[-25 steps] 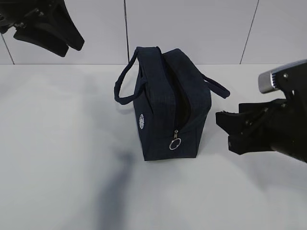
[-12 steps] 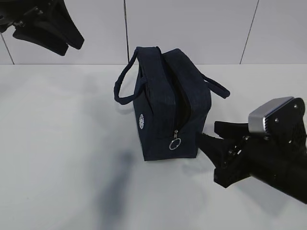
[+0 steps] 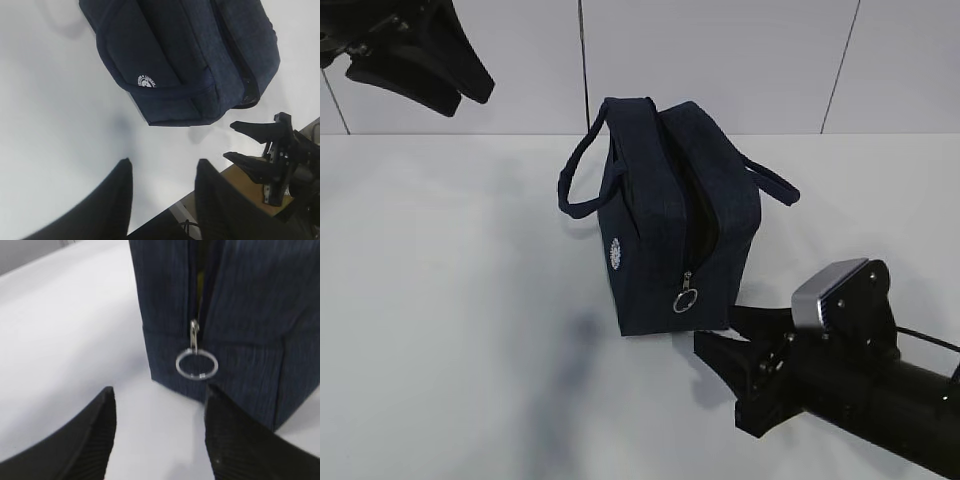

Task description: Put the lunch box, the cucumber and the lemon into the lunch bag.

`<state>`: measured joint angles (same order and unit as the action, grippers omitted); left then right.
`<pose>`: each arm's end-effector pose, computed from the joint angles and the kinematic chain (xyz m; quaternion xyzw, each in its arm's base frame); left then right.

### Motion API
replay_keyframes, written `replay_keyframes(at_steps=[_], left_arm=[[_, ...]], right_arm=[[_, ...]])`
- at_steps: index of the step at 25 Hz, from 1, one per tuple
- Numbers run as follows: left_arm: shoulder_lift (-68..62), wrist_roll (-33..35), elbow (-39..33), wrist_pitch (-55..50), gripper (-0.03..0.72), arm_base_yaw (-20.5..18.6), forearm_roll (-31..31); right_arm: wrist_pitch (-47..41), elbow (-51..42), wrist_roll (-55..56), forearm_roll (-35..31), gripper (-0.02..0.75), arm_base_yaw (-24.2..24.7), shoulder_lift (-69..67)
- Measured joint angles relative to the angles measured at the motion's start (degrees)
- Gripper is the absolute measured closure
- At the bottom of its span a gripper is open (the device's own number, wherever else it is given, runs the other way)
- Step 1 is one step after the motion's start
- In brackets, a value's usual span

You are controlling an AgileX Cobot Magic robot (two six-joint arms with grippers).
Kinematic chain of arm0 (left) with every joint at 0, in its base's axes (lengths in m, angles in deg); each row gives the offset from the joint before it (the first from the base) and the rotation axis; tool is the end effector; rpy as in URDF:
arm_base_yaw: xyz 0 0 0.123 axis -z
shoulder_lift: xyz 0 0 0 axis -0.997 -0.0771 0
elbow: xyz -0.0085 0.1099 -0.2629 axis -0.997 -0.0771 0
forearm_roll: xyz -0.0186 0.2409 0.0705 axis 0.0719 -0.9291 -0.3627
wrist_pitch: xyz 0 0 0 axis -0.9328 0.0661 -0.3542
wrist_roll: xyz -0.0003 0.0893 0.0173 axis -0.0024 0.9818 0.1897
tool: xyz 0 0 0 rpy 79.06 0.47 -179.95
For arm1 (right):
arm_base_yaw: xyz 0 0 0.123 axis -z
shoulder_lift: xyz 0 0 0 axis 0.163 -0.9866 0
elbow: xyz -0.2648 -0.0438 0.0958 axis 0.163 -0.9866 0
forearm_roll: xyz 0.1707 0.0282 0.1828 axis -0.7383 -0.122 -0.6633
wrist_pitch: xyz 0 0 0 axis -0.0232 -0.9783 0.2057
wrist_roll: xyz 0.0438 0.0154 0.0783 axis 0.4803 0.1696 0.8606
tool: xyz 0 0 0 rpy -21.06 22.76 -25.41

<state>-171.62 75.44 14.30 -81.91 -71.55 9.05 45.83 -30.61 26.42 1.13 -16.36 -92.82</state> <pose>0.3311 -0.1289 0.3547 0.1244 0.9399 -0.2785 0.1534 0.2143 0.1301 0.1138 -0.2408 0.7696 0.2457 0.5379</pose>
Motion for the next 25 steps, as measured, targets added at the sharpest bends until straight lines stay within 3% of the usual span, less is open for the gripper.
replay_keyframes(at_steps=[25], left_arm=[[0.0, 0.0, 0.0, 0.0, 0.39, 0.0, -0.2]], right_arm=[[0.94, 9.62, 0.0, 0.25, 0.316, 0.0, -9.71]])
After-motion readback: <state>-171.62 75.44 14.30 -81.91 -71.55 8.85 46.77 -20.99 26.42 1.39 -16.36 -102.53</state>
